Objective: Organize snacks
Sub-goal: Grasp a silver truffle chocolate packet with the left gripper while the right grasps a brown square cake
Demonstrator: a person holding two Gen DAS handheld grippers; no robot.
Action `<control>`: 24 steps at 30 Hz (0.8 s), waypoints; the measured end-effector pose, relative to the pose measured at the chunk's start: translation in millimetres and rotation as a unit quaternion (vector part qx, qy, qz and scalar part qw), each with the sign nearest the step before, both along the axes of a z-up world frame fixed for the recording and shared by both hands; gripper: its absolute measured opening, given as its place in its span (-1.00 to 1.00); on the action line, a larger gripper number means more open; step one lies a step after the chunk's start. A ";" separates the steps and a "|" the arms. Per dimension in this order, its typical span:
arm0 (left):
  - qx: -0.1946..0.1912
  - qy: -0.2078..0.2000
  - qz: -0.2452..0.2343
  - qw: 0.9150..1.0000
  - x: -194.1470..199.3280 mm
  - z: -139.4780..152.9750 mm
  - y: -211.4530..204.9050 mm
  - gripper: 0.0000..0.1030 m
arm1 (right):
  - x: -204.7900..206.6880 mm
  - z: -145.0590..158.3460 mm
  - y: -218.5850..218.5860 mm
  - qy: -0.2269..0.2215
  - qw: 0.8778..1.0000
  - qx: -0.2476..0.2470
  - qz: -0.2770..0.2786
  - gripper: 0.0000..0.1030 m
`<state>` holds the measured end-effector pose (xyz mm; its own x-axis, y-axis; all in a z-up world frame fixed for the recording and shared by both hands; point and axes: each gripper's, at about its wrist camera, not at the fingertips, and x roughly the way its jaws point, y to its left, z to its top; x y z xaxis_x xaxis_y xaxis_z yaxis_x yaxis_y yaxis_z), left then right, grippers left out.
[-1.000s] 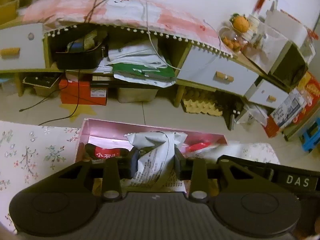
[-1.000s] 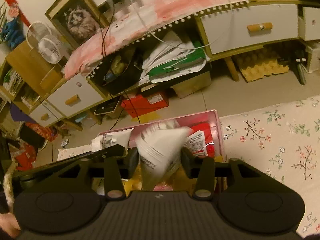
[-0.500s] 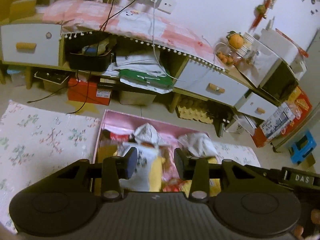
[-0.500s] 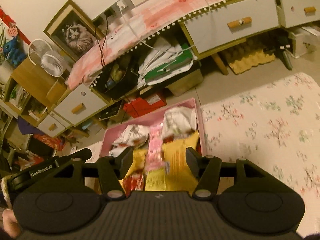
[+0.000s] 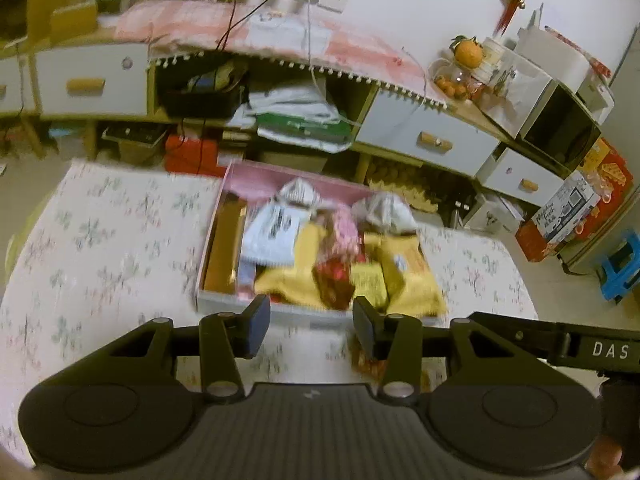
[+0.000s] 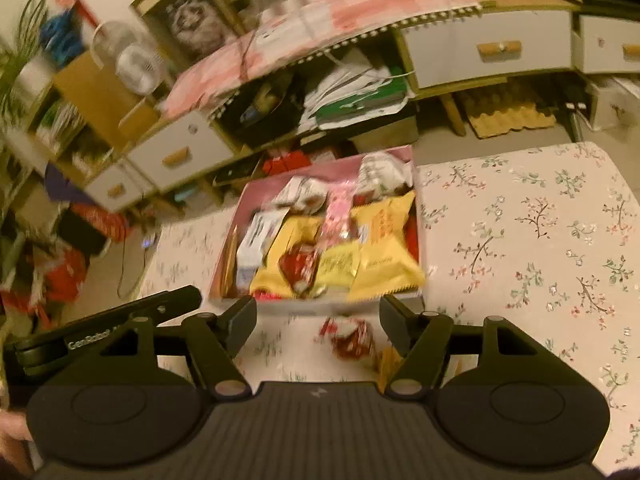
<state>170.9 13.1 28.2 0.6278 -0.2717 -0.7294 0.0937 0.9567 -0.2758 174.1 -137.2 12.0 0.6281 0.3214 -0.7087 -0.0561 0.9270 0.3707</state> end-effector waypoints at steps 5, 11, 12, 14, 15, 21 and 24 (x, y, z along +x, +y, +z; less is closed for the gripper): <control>0.009 0.015 0.016 1.000 -19.2 -11.0 2.0 0.06 | -14.0 -10.7 8.1 0.001 1.000 -0.021 0.019 0.31; 0.030 0.025 0.023 0.999 -31.5 -22.6 5.2 0.15 | -26.8 -18.2 4.5 0.003 0.999 -0.036 0.022 0.31; 0.031 0.026 0.023 0.999 -33.1 -24.2 5.4 0.16 | -28.4 -18.2 5.0 0.004 0.999 -0.037 0.024 0.31; 0.037 0.030 0.021 0.999 -35.5 -27.8 4.8 0.19 | -31.1 -19.1 5.9 0.003 0.999 -0.045 0.030 0.31; 0.038 0.033 0.021 0.998 -36.9 -30.0 4.3 0.22 | -32.8 -19.9 7.8 0.002 0.998 -0.052 0.034 0.31; 0.051 0.055 0.020 0.997 -42.5 -43.3 2.9 0.32 | -34.4 -24.6 13.0 0.006 0.996 -0.077 0.045 0.38; 0.047 0.067 0.021 0.996 -44.5 -48.2 5.9 0.38 | -34.2 -28.9 16.0 0.016 0.995 -0.087 0.048 0.39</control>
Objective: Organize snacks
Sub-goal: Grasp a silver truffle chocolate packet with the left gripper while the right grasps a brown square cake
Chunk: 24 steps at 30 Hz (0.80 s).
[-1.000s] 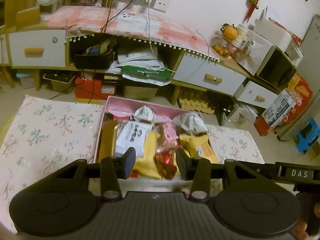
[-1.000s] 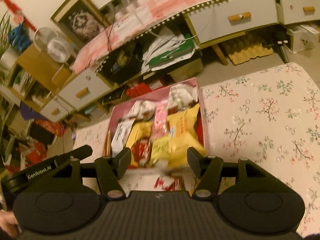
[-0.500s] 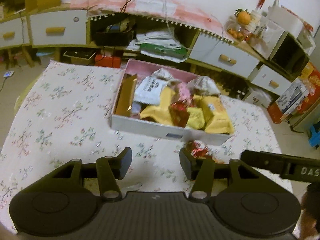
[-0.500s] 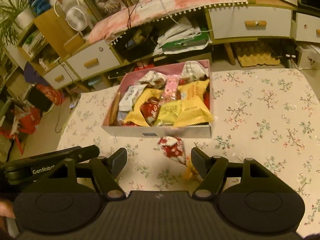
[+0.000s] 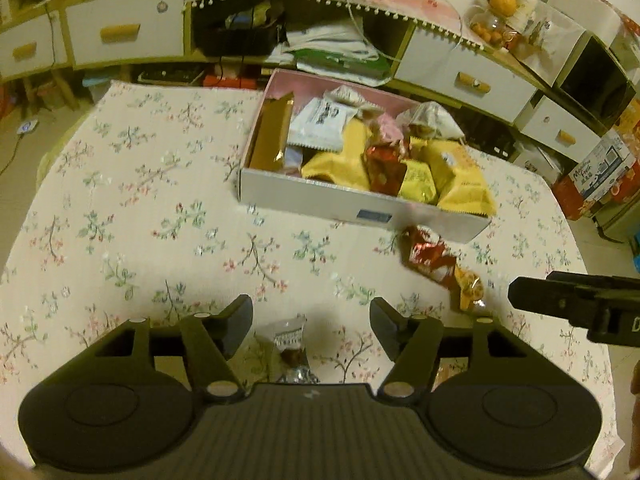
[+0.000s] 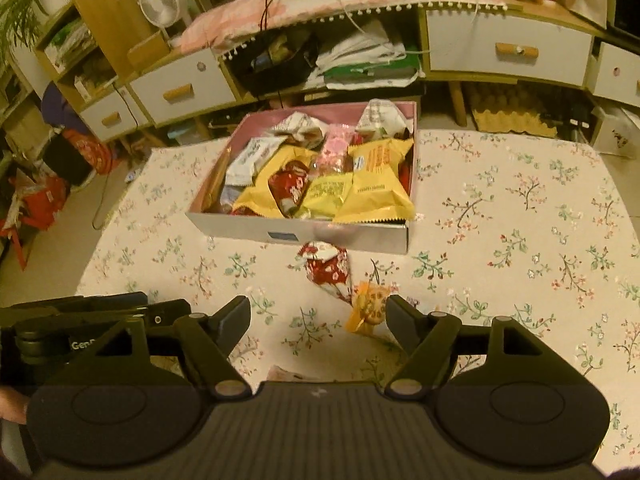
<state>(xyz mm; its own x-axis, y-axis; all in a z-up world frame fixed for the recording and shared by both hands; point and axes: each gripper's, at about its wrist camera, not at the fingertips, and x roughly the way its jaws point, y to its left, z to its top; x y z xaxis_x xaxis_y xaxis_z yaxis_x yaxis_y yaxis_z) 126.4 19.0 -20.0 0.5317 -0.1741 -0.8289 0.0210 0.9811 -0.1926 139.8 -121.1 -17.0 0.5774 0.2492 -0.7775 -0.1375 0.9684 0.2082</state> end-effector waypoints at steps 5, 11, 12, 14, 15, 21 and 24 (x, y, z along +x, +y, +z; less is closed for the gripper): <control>0.007 0.020 0.009 1.000 -2.4 -8.1 5.1 0.50 | 0.3 -5.8 1.6 0.015 1.000 -0.011 0.004 0.40; 0.007 0.046 0.010 0.999 -4.9 -17.7 8.1 0.59 | 0.2 -17.0 5.5 0.045 0.999 -0.018 0.015 0.42; 0.009 0.050 0.008 0.999 -5.4 -19.8 6.5 0.60 | 0.4 -18.9 7.0 0.051 0.998 -0.020 0.017 0.42; 0.012 0.056 0.001 0.998 -5.8 -24.7 2.9 0.60 | -0.3 -23.5 10.4 0.061 0.998 -0.023 0.024 0.42; 0.019 0.059 -0.001 0.998 -5.6 -28.3 0.6 0.60 | -0.8 -25.2 12.0 0.064 0.997 -0.025 0.027 0.42; 0.054 0.068 -0.004 0.996 -3.2 -47.4 -6.2 0.26 | -4.5 -40.9 29.6 0.085 0.994 -0.047 0.048 0.42; 0.070 0.071 -0.002 0.995 -4.2 -53.2 -5.9 -0.33 | -6.6 -52.5 39.9 0.100 0.991 -0.059 0.059 0.42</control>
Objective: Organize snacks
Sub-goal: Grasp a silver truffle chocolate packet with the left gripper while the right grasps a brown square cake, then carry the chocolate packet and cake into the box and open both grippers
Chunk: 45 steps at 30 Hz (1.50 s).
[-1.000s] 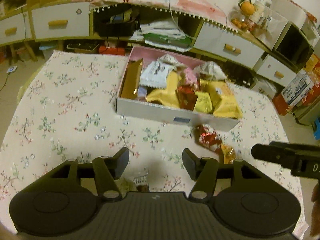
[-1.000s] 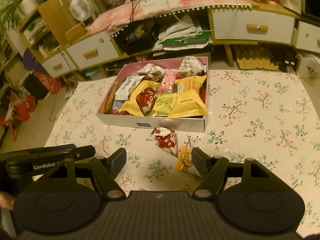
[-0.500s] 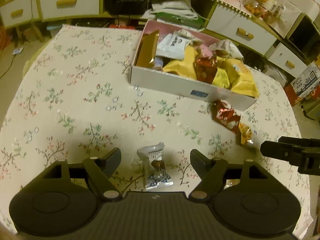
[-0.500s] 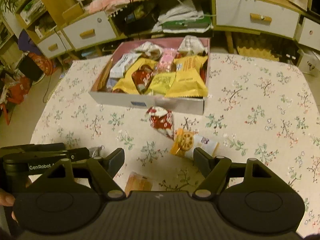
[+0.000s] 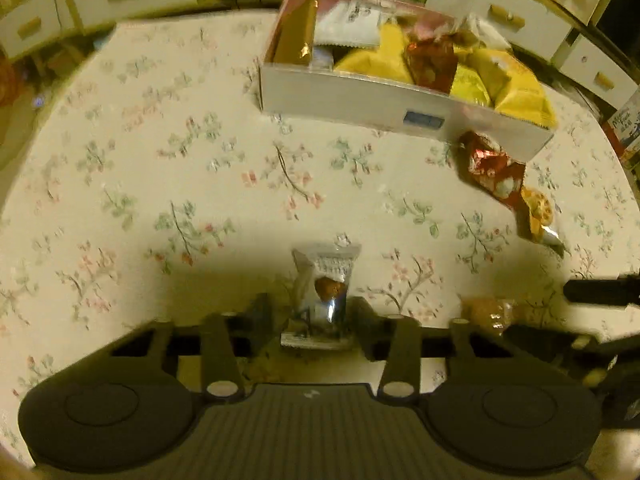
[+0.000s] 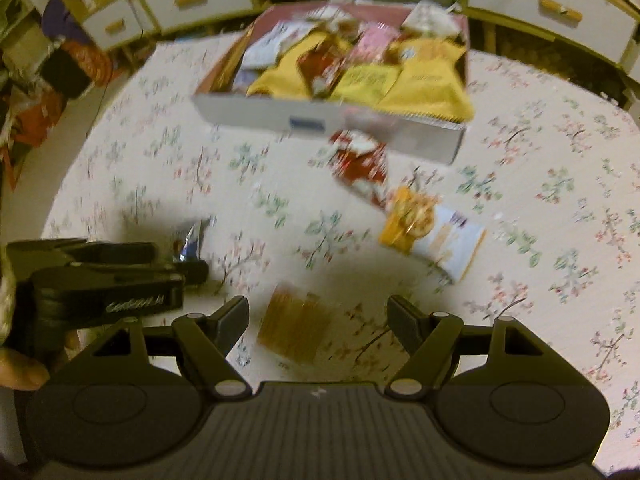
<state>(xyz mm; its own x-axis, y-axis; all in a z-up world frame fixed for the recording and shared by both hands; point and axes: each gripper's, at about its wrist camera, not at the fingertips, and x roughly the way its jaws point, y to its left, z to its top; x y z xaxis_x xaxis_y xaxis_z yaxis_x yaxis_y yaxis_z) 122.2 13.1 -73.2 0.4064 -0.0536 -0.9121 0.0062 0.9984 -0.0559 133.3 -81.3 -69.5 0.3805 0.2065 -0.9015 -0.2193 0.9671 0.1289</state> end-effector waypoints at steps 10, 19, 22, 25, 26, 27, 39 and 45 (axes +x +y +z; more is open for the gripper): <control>-0.051 0.003 0.033 0.998 0.7 3.6 14.0 -0.52 | -4.6 -28.9 29.1 -0.006 0.998 -0.058 0.008 0.31; -0.046 -0.012 0.033 0.998 1.9 11.6 10.5 -0.53 | -13.3 -24.7 41.1 -0.043 0.993 -0.103 0.030 -0.37; -0.047 -0.013 0.033 0.998 2.2 11.4 10.9 -0.52 | -14.1 -21.6 41.3 -0.037 0.995 -0.087 0.033 -0.38; -0.040 -0.019 0.033 0.998 1.7 13.1 10.7 -0.52 | -14.2 -17.6 42.9 -0.039 0.996 -0.078 0.033 -0.39; -0.040 -0.020 0.033 0.998 1.6 13.7 10.7 -0.53 | -13.8 -16.9 42.9 -0.039 0.996 -0.075 0.032 -0.38; -0.041 -0.021 0.033 0.998 1.4 14.3 11.0 -0.53 | -13.3 -16.1 42.4 -0.040 0.996 -0.072 0.030 -0.39; -0.048 -0.042 0.033 0.997 3.0 27.3 9.8 -0.53 | -5.2 1.9 20.1 -0.053 0.998 -0.017 0.002 -0.38; -0.061 -0.053 0.030 0.996 6.8 37.5 9.5 -0.52 | 1.8 10.5 -2.7 -0.062 0.998 0.010 -0.023 -0.38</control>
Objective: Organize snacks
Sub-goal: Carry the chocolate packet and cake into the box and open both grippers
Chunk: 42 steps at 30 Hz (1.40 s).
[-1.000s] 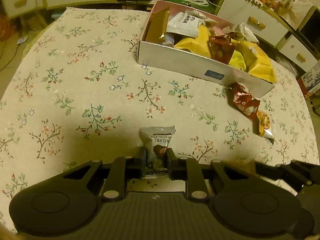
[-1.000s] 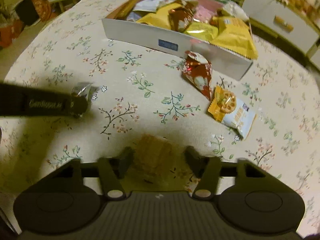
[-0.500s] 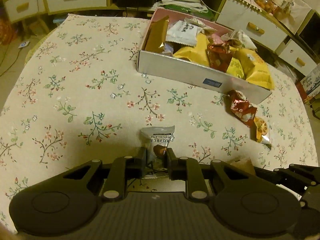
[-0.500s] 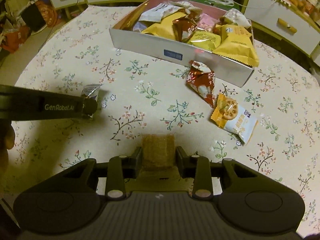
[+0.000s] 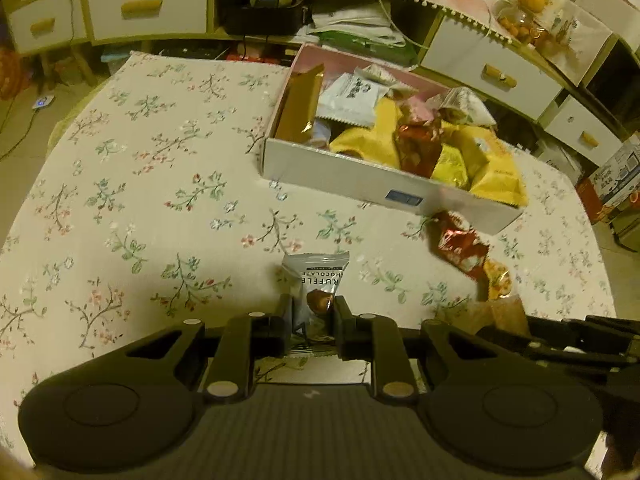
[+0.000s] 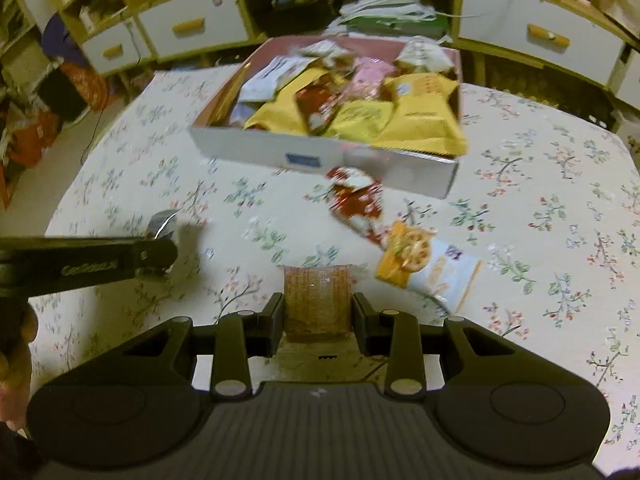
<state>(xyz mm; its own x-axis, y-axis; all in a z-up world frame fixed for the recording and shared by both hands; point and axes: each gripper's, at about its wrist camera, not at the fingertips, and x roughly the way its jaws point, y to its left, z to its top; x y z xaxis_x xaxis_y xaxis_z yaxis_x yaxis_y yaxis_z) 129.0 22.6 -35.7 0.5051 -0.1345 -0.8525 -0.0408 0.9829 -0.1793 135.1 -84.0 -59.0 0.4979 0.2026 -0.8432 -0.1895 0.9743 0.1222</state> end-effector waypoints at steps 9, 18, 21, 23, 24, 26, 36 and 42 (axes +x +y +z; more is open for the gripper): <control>-0.024 -0.022 0.001 0.999 15.5 17.4 2.4 -0.52 | 10.8 28.2 -29.1 -0.037 0.998 0.046 -0.028 -0.38; 0.011 -0.044 -0.031 0.998 43.4 26.7 -21.6 -0.52 | 32.2 32.2 -46.4 -0.033 0.995 0.075 -0.054 -0.38; 0.020 -0.053 -0.044 0.997 52.9 30.4 -31.8 -0.52 | 41.0 33.2 -49.7 -0.023 0.994 0.092 -0.057 -0.38; 0.023 -0.059 -0.049 0.997 60.1 31.9 -35.1 -0.52 | 47.5 35.0 -50.6 -0.025 0.994 0.088 -0.061 -0.38; 0.021 -0.061 -0.050 0.997 64.6 32.5 -35.2 -0.52 | 51.7 36.1 -50.4 -0.028 0.994 0.083 -0.063 -0.38; 0.015 -0.067 -0.049 0.996 73.1 33.5 -32.5 -0.52 | 60.3 38.1 -50.1 -0.031 0.994 0.079 -0.066 -0.38; 0.010 -0.070 -0.080 0.994 111.0 13.5 -31.9 -0.52 | 102.8 39.4 -36.5 -0.051 0.990 0.111 -0.072 -0.38; 0.010 -0.071 -0.091 0.993 122.5 1.8 -23.9 -0.52 | 118.7 36.9 -30.5 -0.056 0.990 0.111 -0.068 -0.38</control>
<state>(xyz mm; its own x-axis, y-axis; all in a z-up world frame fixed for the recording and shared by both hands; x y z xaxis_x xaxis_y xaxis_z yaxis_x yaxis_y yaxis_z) 251.5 -1.3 -33.9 0.5895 -0.2186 -0.7776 0.1632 0.9751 -0.1504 253.8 -114.5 -22.0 0.6216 0.3009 -0.7232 -0.0821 0.9432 0.3219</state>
